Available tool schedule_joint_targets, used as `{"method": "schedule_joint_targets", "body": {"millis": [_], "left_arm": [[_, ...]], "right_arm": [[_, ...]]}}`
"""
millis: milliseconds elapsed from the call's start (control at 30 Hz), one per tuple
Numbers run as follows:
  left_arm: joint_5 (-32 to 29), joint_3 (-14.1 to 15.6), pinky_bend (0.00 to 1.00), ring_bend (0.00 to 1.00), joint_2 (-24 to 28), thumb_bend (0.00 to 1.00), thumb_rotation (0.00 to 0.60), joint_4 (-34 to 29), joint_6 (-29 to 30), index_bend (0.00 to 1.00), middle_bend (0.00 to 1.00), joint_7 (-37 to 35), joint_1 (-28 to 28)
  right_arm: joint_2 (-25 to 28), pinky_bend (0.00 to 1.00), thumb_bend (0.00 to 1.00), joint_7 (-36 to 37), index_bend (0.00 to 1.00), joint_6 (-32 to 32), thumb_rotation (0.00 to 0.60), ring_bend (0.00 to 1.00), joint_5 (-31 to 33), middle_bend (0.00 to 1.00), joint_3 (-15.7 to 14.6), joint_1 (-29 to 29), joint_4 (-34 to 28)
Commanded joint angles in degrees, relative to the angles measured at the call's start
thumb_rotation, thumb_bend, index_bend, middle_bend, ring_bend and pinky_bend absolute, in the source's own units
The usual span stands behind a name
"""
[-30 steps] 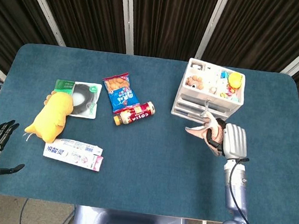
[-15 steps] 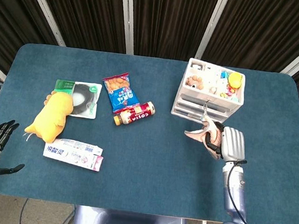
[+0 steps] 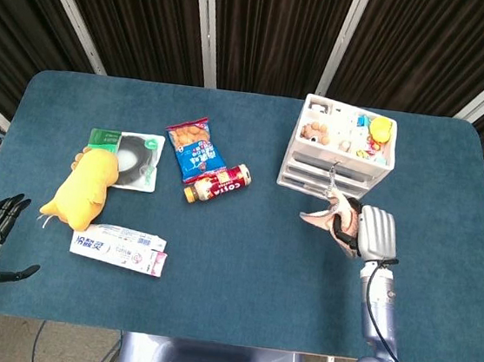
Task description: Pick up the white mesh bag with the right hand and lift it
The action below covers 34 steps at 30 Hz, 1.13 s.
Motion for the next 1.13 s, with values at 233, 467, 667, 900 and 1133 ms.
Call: {"method": "schedule_joint_targets", "body": {"millis": [233,467,667,900,1133], "left_arm": [[0.1,0.0,0.00,0.00,0.0,0.00,0.600,0.1,0.1,0.00,0.00,0.1,0.0],[0.4,0.0,0.00,0.00,-0.1,0.00,0.600,0.3,0.4,0.00,0.00,0.2,0.1],[0.9,0.1,0.00,0.00,0.1,0.00,0.600,0.5,0.8,0.00,0.00,0.3,0.2],[1.5,0.1,0.00,0.00,0.0,0.00,0.600,1.6,1.7,0.00,0.00,1.9,0.5],[1.9,-0.1,0.00,0.00,-0.7,0.00,0.600,2.5,2.9,0.00,0.00,3.3,0.9]], "right_arm": [[0.2,0.46,0.15,0.0,0.25,-2.6,0.600,0.25,1.7,0.25,-1.9,-0.6,1.3],[4.2,0.12,0.00,-3.6,0.00,-3.0,0.600,0.00,2.6,0.00,-4.1,-1.8,-3.8],[11.3,0.11,0.00,-6.2,0.00,0.6,0.600,0.00,-2.5,0.00,-9.4,-6.0,-9.4],[20.0,0.10,0.04,-4.4,0.00,5.8,0.600,0.00,-14.9,0.00,-18.3,-12.8,-9.5],[21.8,0.08,0.03,-1.7,0.00,14.0,0.600,0.00,-25.6,0.00,-22.6,-18.3,-4.7]]}}
